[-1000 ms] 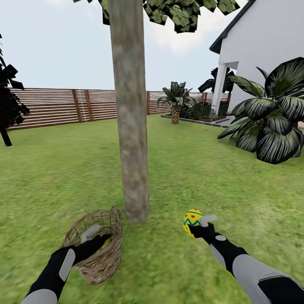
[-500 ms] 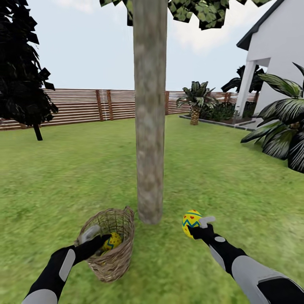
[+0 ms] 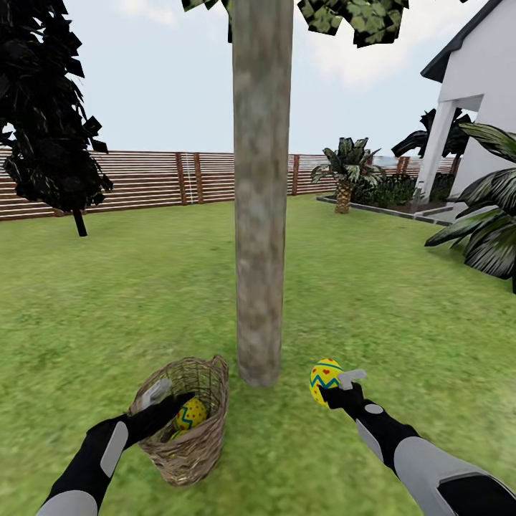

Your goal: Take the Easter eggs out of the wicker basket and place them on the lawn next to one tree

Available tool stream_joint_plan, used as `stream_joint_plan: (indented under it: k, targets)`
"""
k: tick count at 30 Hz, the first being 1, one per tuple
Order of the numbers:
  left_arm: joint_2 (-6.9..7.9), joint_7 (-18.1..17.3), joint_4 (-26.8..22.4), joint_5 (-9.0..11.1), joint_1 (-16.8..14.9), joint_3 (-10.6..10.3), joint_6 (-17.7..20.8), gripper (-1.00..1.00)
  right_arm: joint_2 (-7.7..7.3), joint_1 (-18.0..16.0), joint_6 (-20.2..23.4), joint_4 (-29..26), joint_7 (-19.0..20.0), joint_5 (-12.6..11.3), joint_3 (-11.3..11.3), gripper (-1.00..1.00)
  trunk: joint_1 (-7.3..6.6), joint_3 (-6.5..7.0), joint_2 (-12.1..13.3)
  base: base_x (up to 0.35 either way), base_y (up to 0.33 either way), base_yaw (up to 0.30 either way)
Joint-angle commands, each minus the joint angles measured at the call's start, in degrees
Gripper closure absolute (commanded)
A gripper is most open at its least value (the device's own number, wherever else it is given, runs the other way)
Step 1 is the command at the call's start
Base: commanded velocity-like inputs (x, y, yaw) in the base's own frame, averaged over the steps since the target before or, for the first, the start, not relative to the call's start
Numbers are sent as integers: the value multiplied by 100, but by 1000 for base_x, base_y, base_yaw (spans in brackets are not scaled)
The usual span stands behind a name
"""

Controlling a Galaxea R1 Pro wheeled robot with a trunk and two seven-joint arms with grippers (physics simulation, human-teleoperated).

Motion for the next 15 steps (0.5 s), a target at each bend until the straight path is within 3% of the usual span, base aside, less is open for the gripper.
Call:
stream_joint_plan:
  k: [1,5,6,9,15]
  targets:
    - [-2,-283,-7,17,-4,-63,53,-100,-3,-4,-20,0,16,-36,28,100,-1,-6,-3,0,0,0]
    - [24,-1422,15,13,-4,-457,61,-100,-3,-4,-20,-3,16,-36,28,100,-1,-6,-3,0,0,0]
    - [12,-1525,27,9,-4,-484,61,-100,-3,-4,-20,-3,16,-36,28,100,-1,-6,-3,0,0,0]
    - [-1,-1714,32,13,-4,-975,63,-100,-4,-4,-21,-3,16,-36,28,100,-1,-6,-3,0,-27,17]
    - [-2,-1826,40,16,-4,-1053,61,-100,-3,-4,-26,5,16,-33,28,100,-1,-6,-3,0,-283,271]
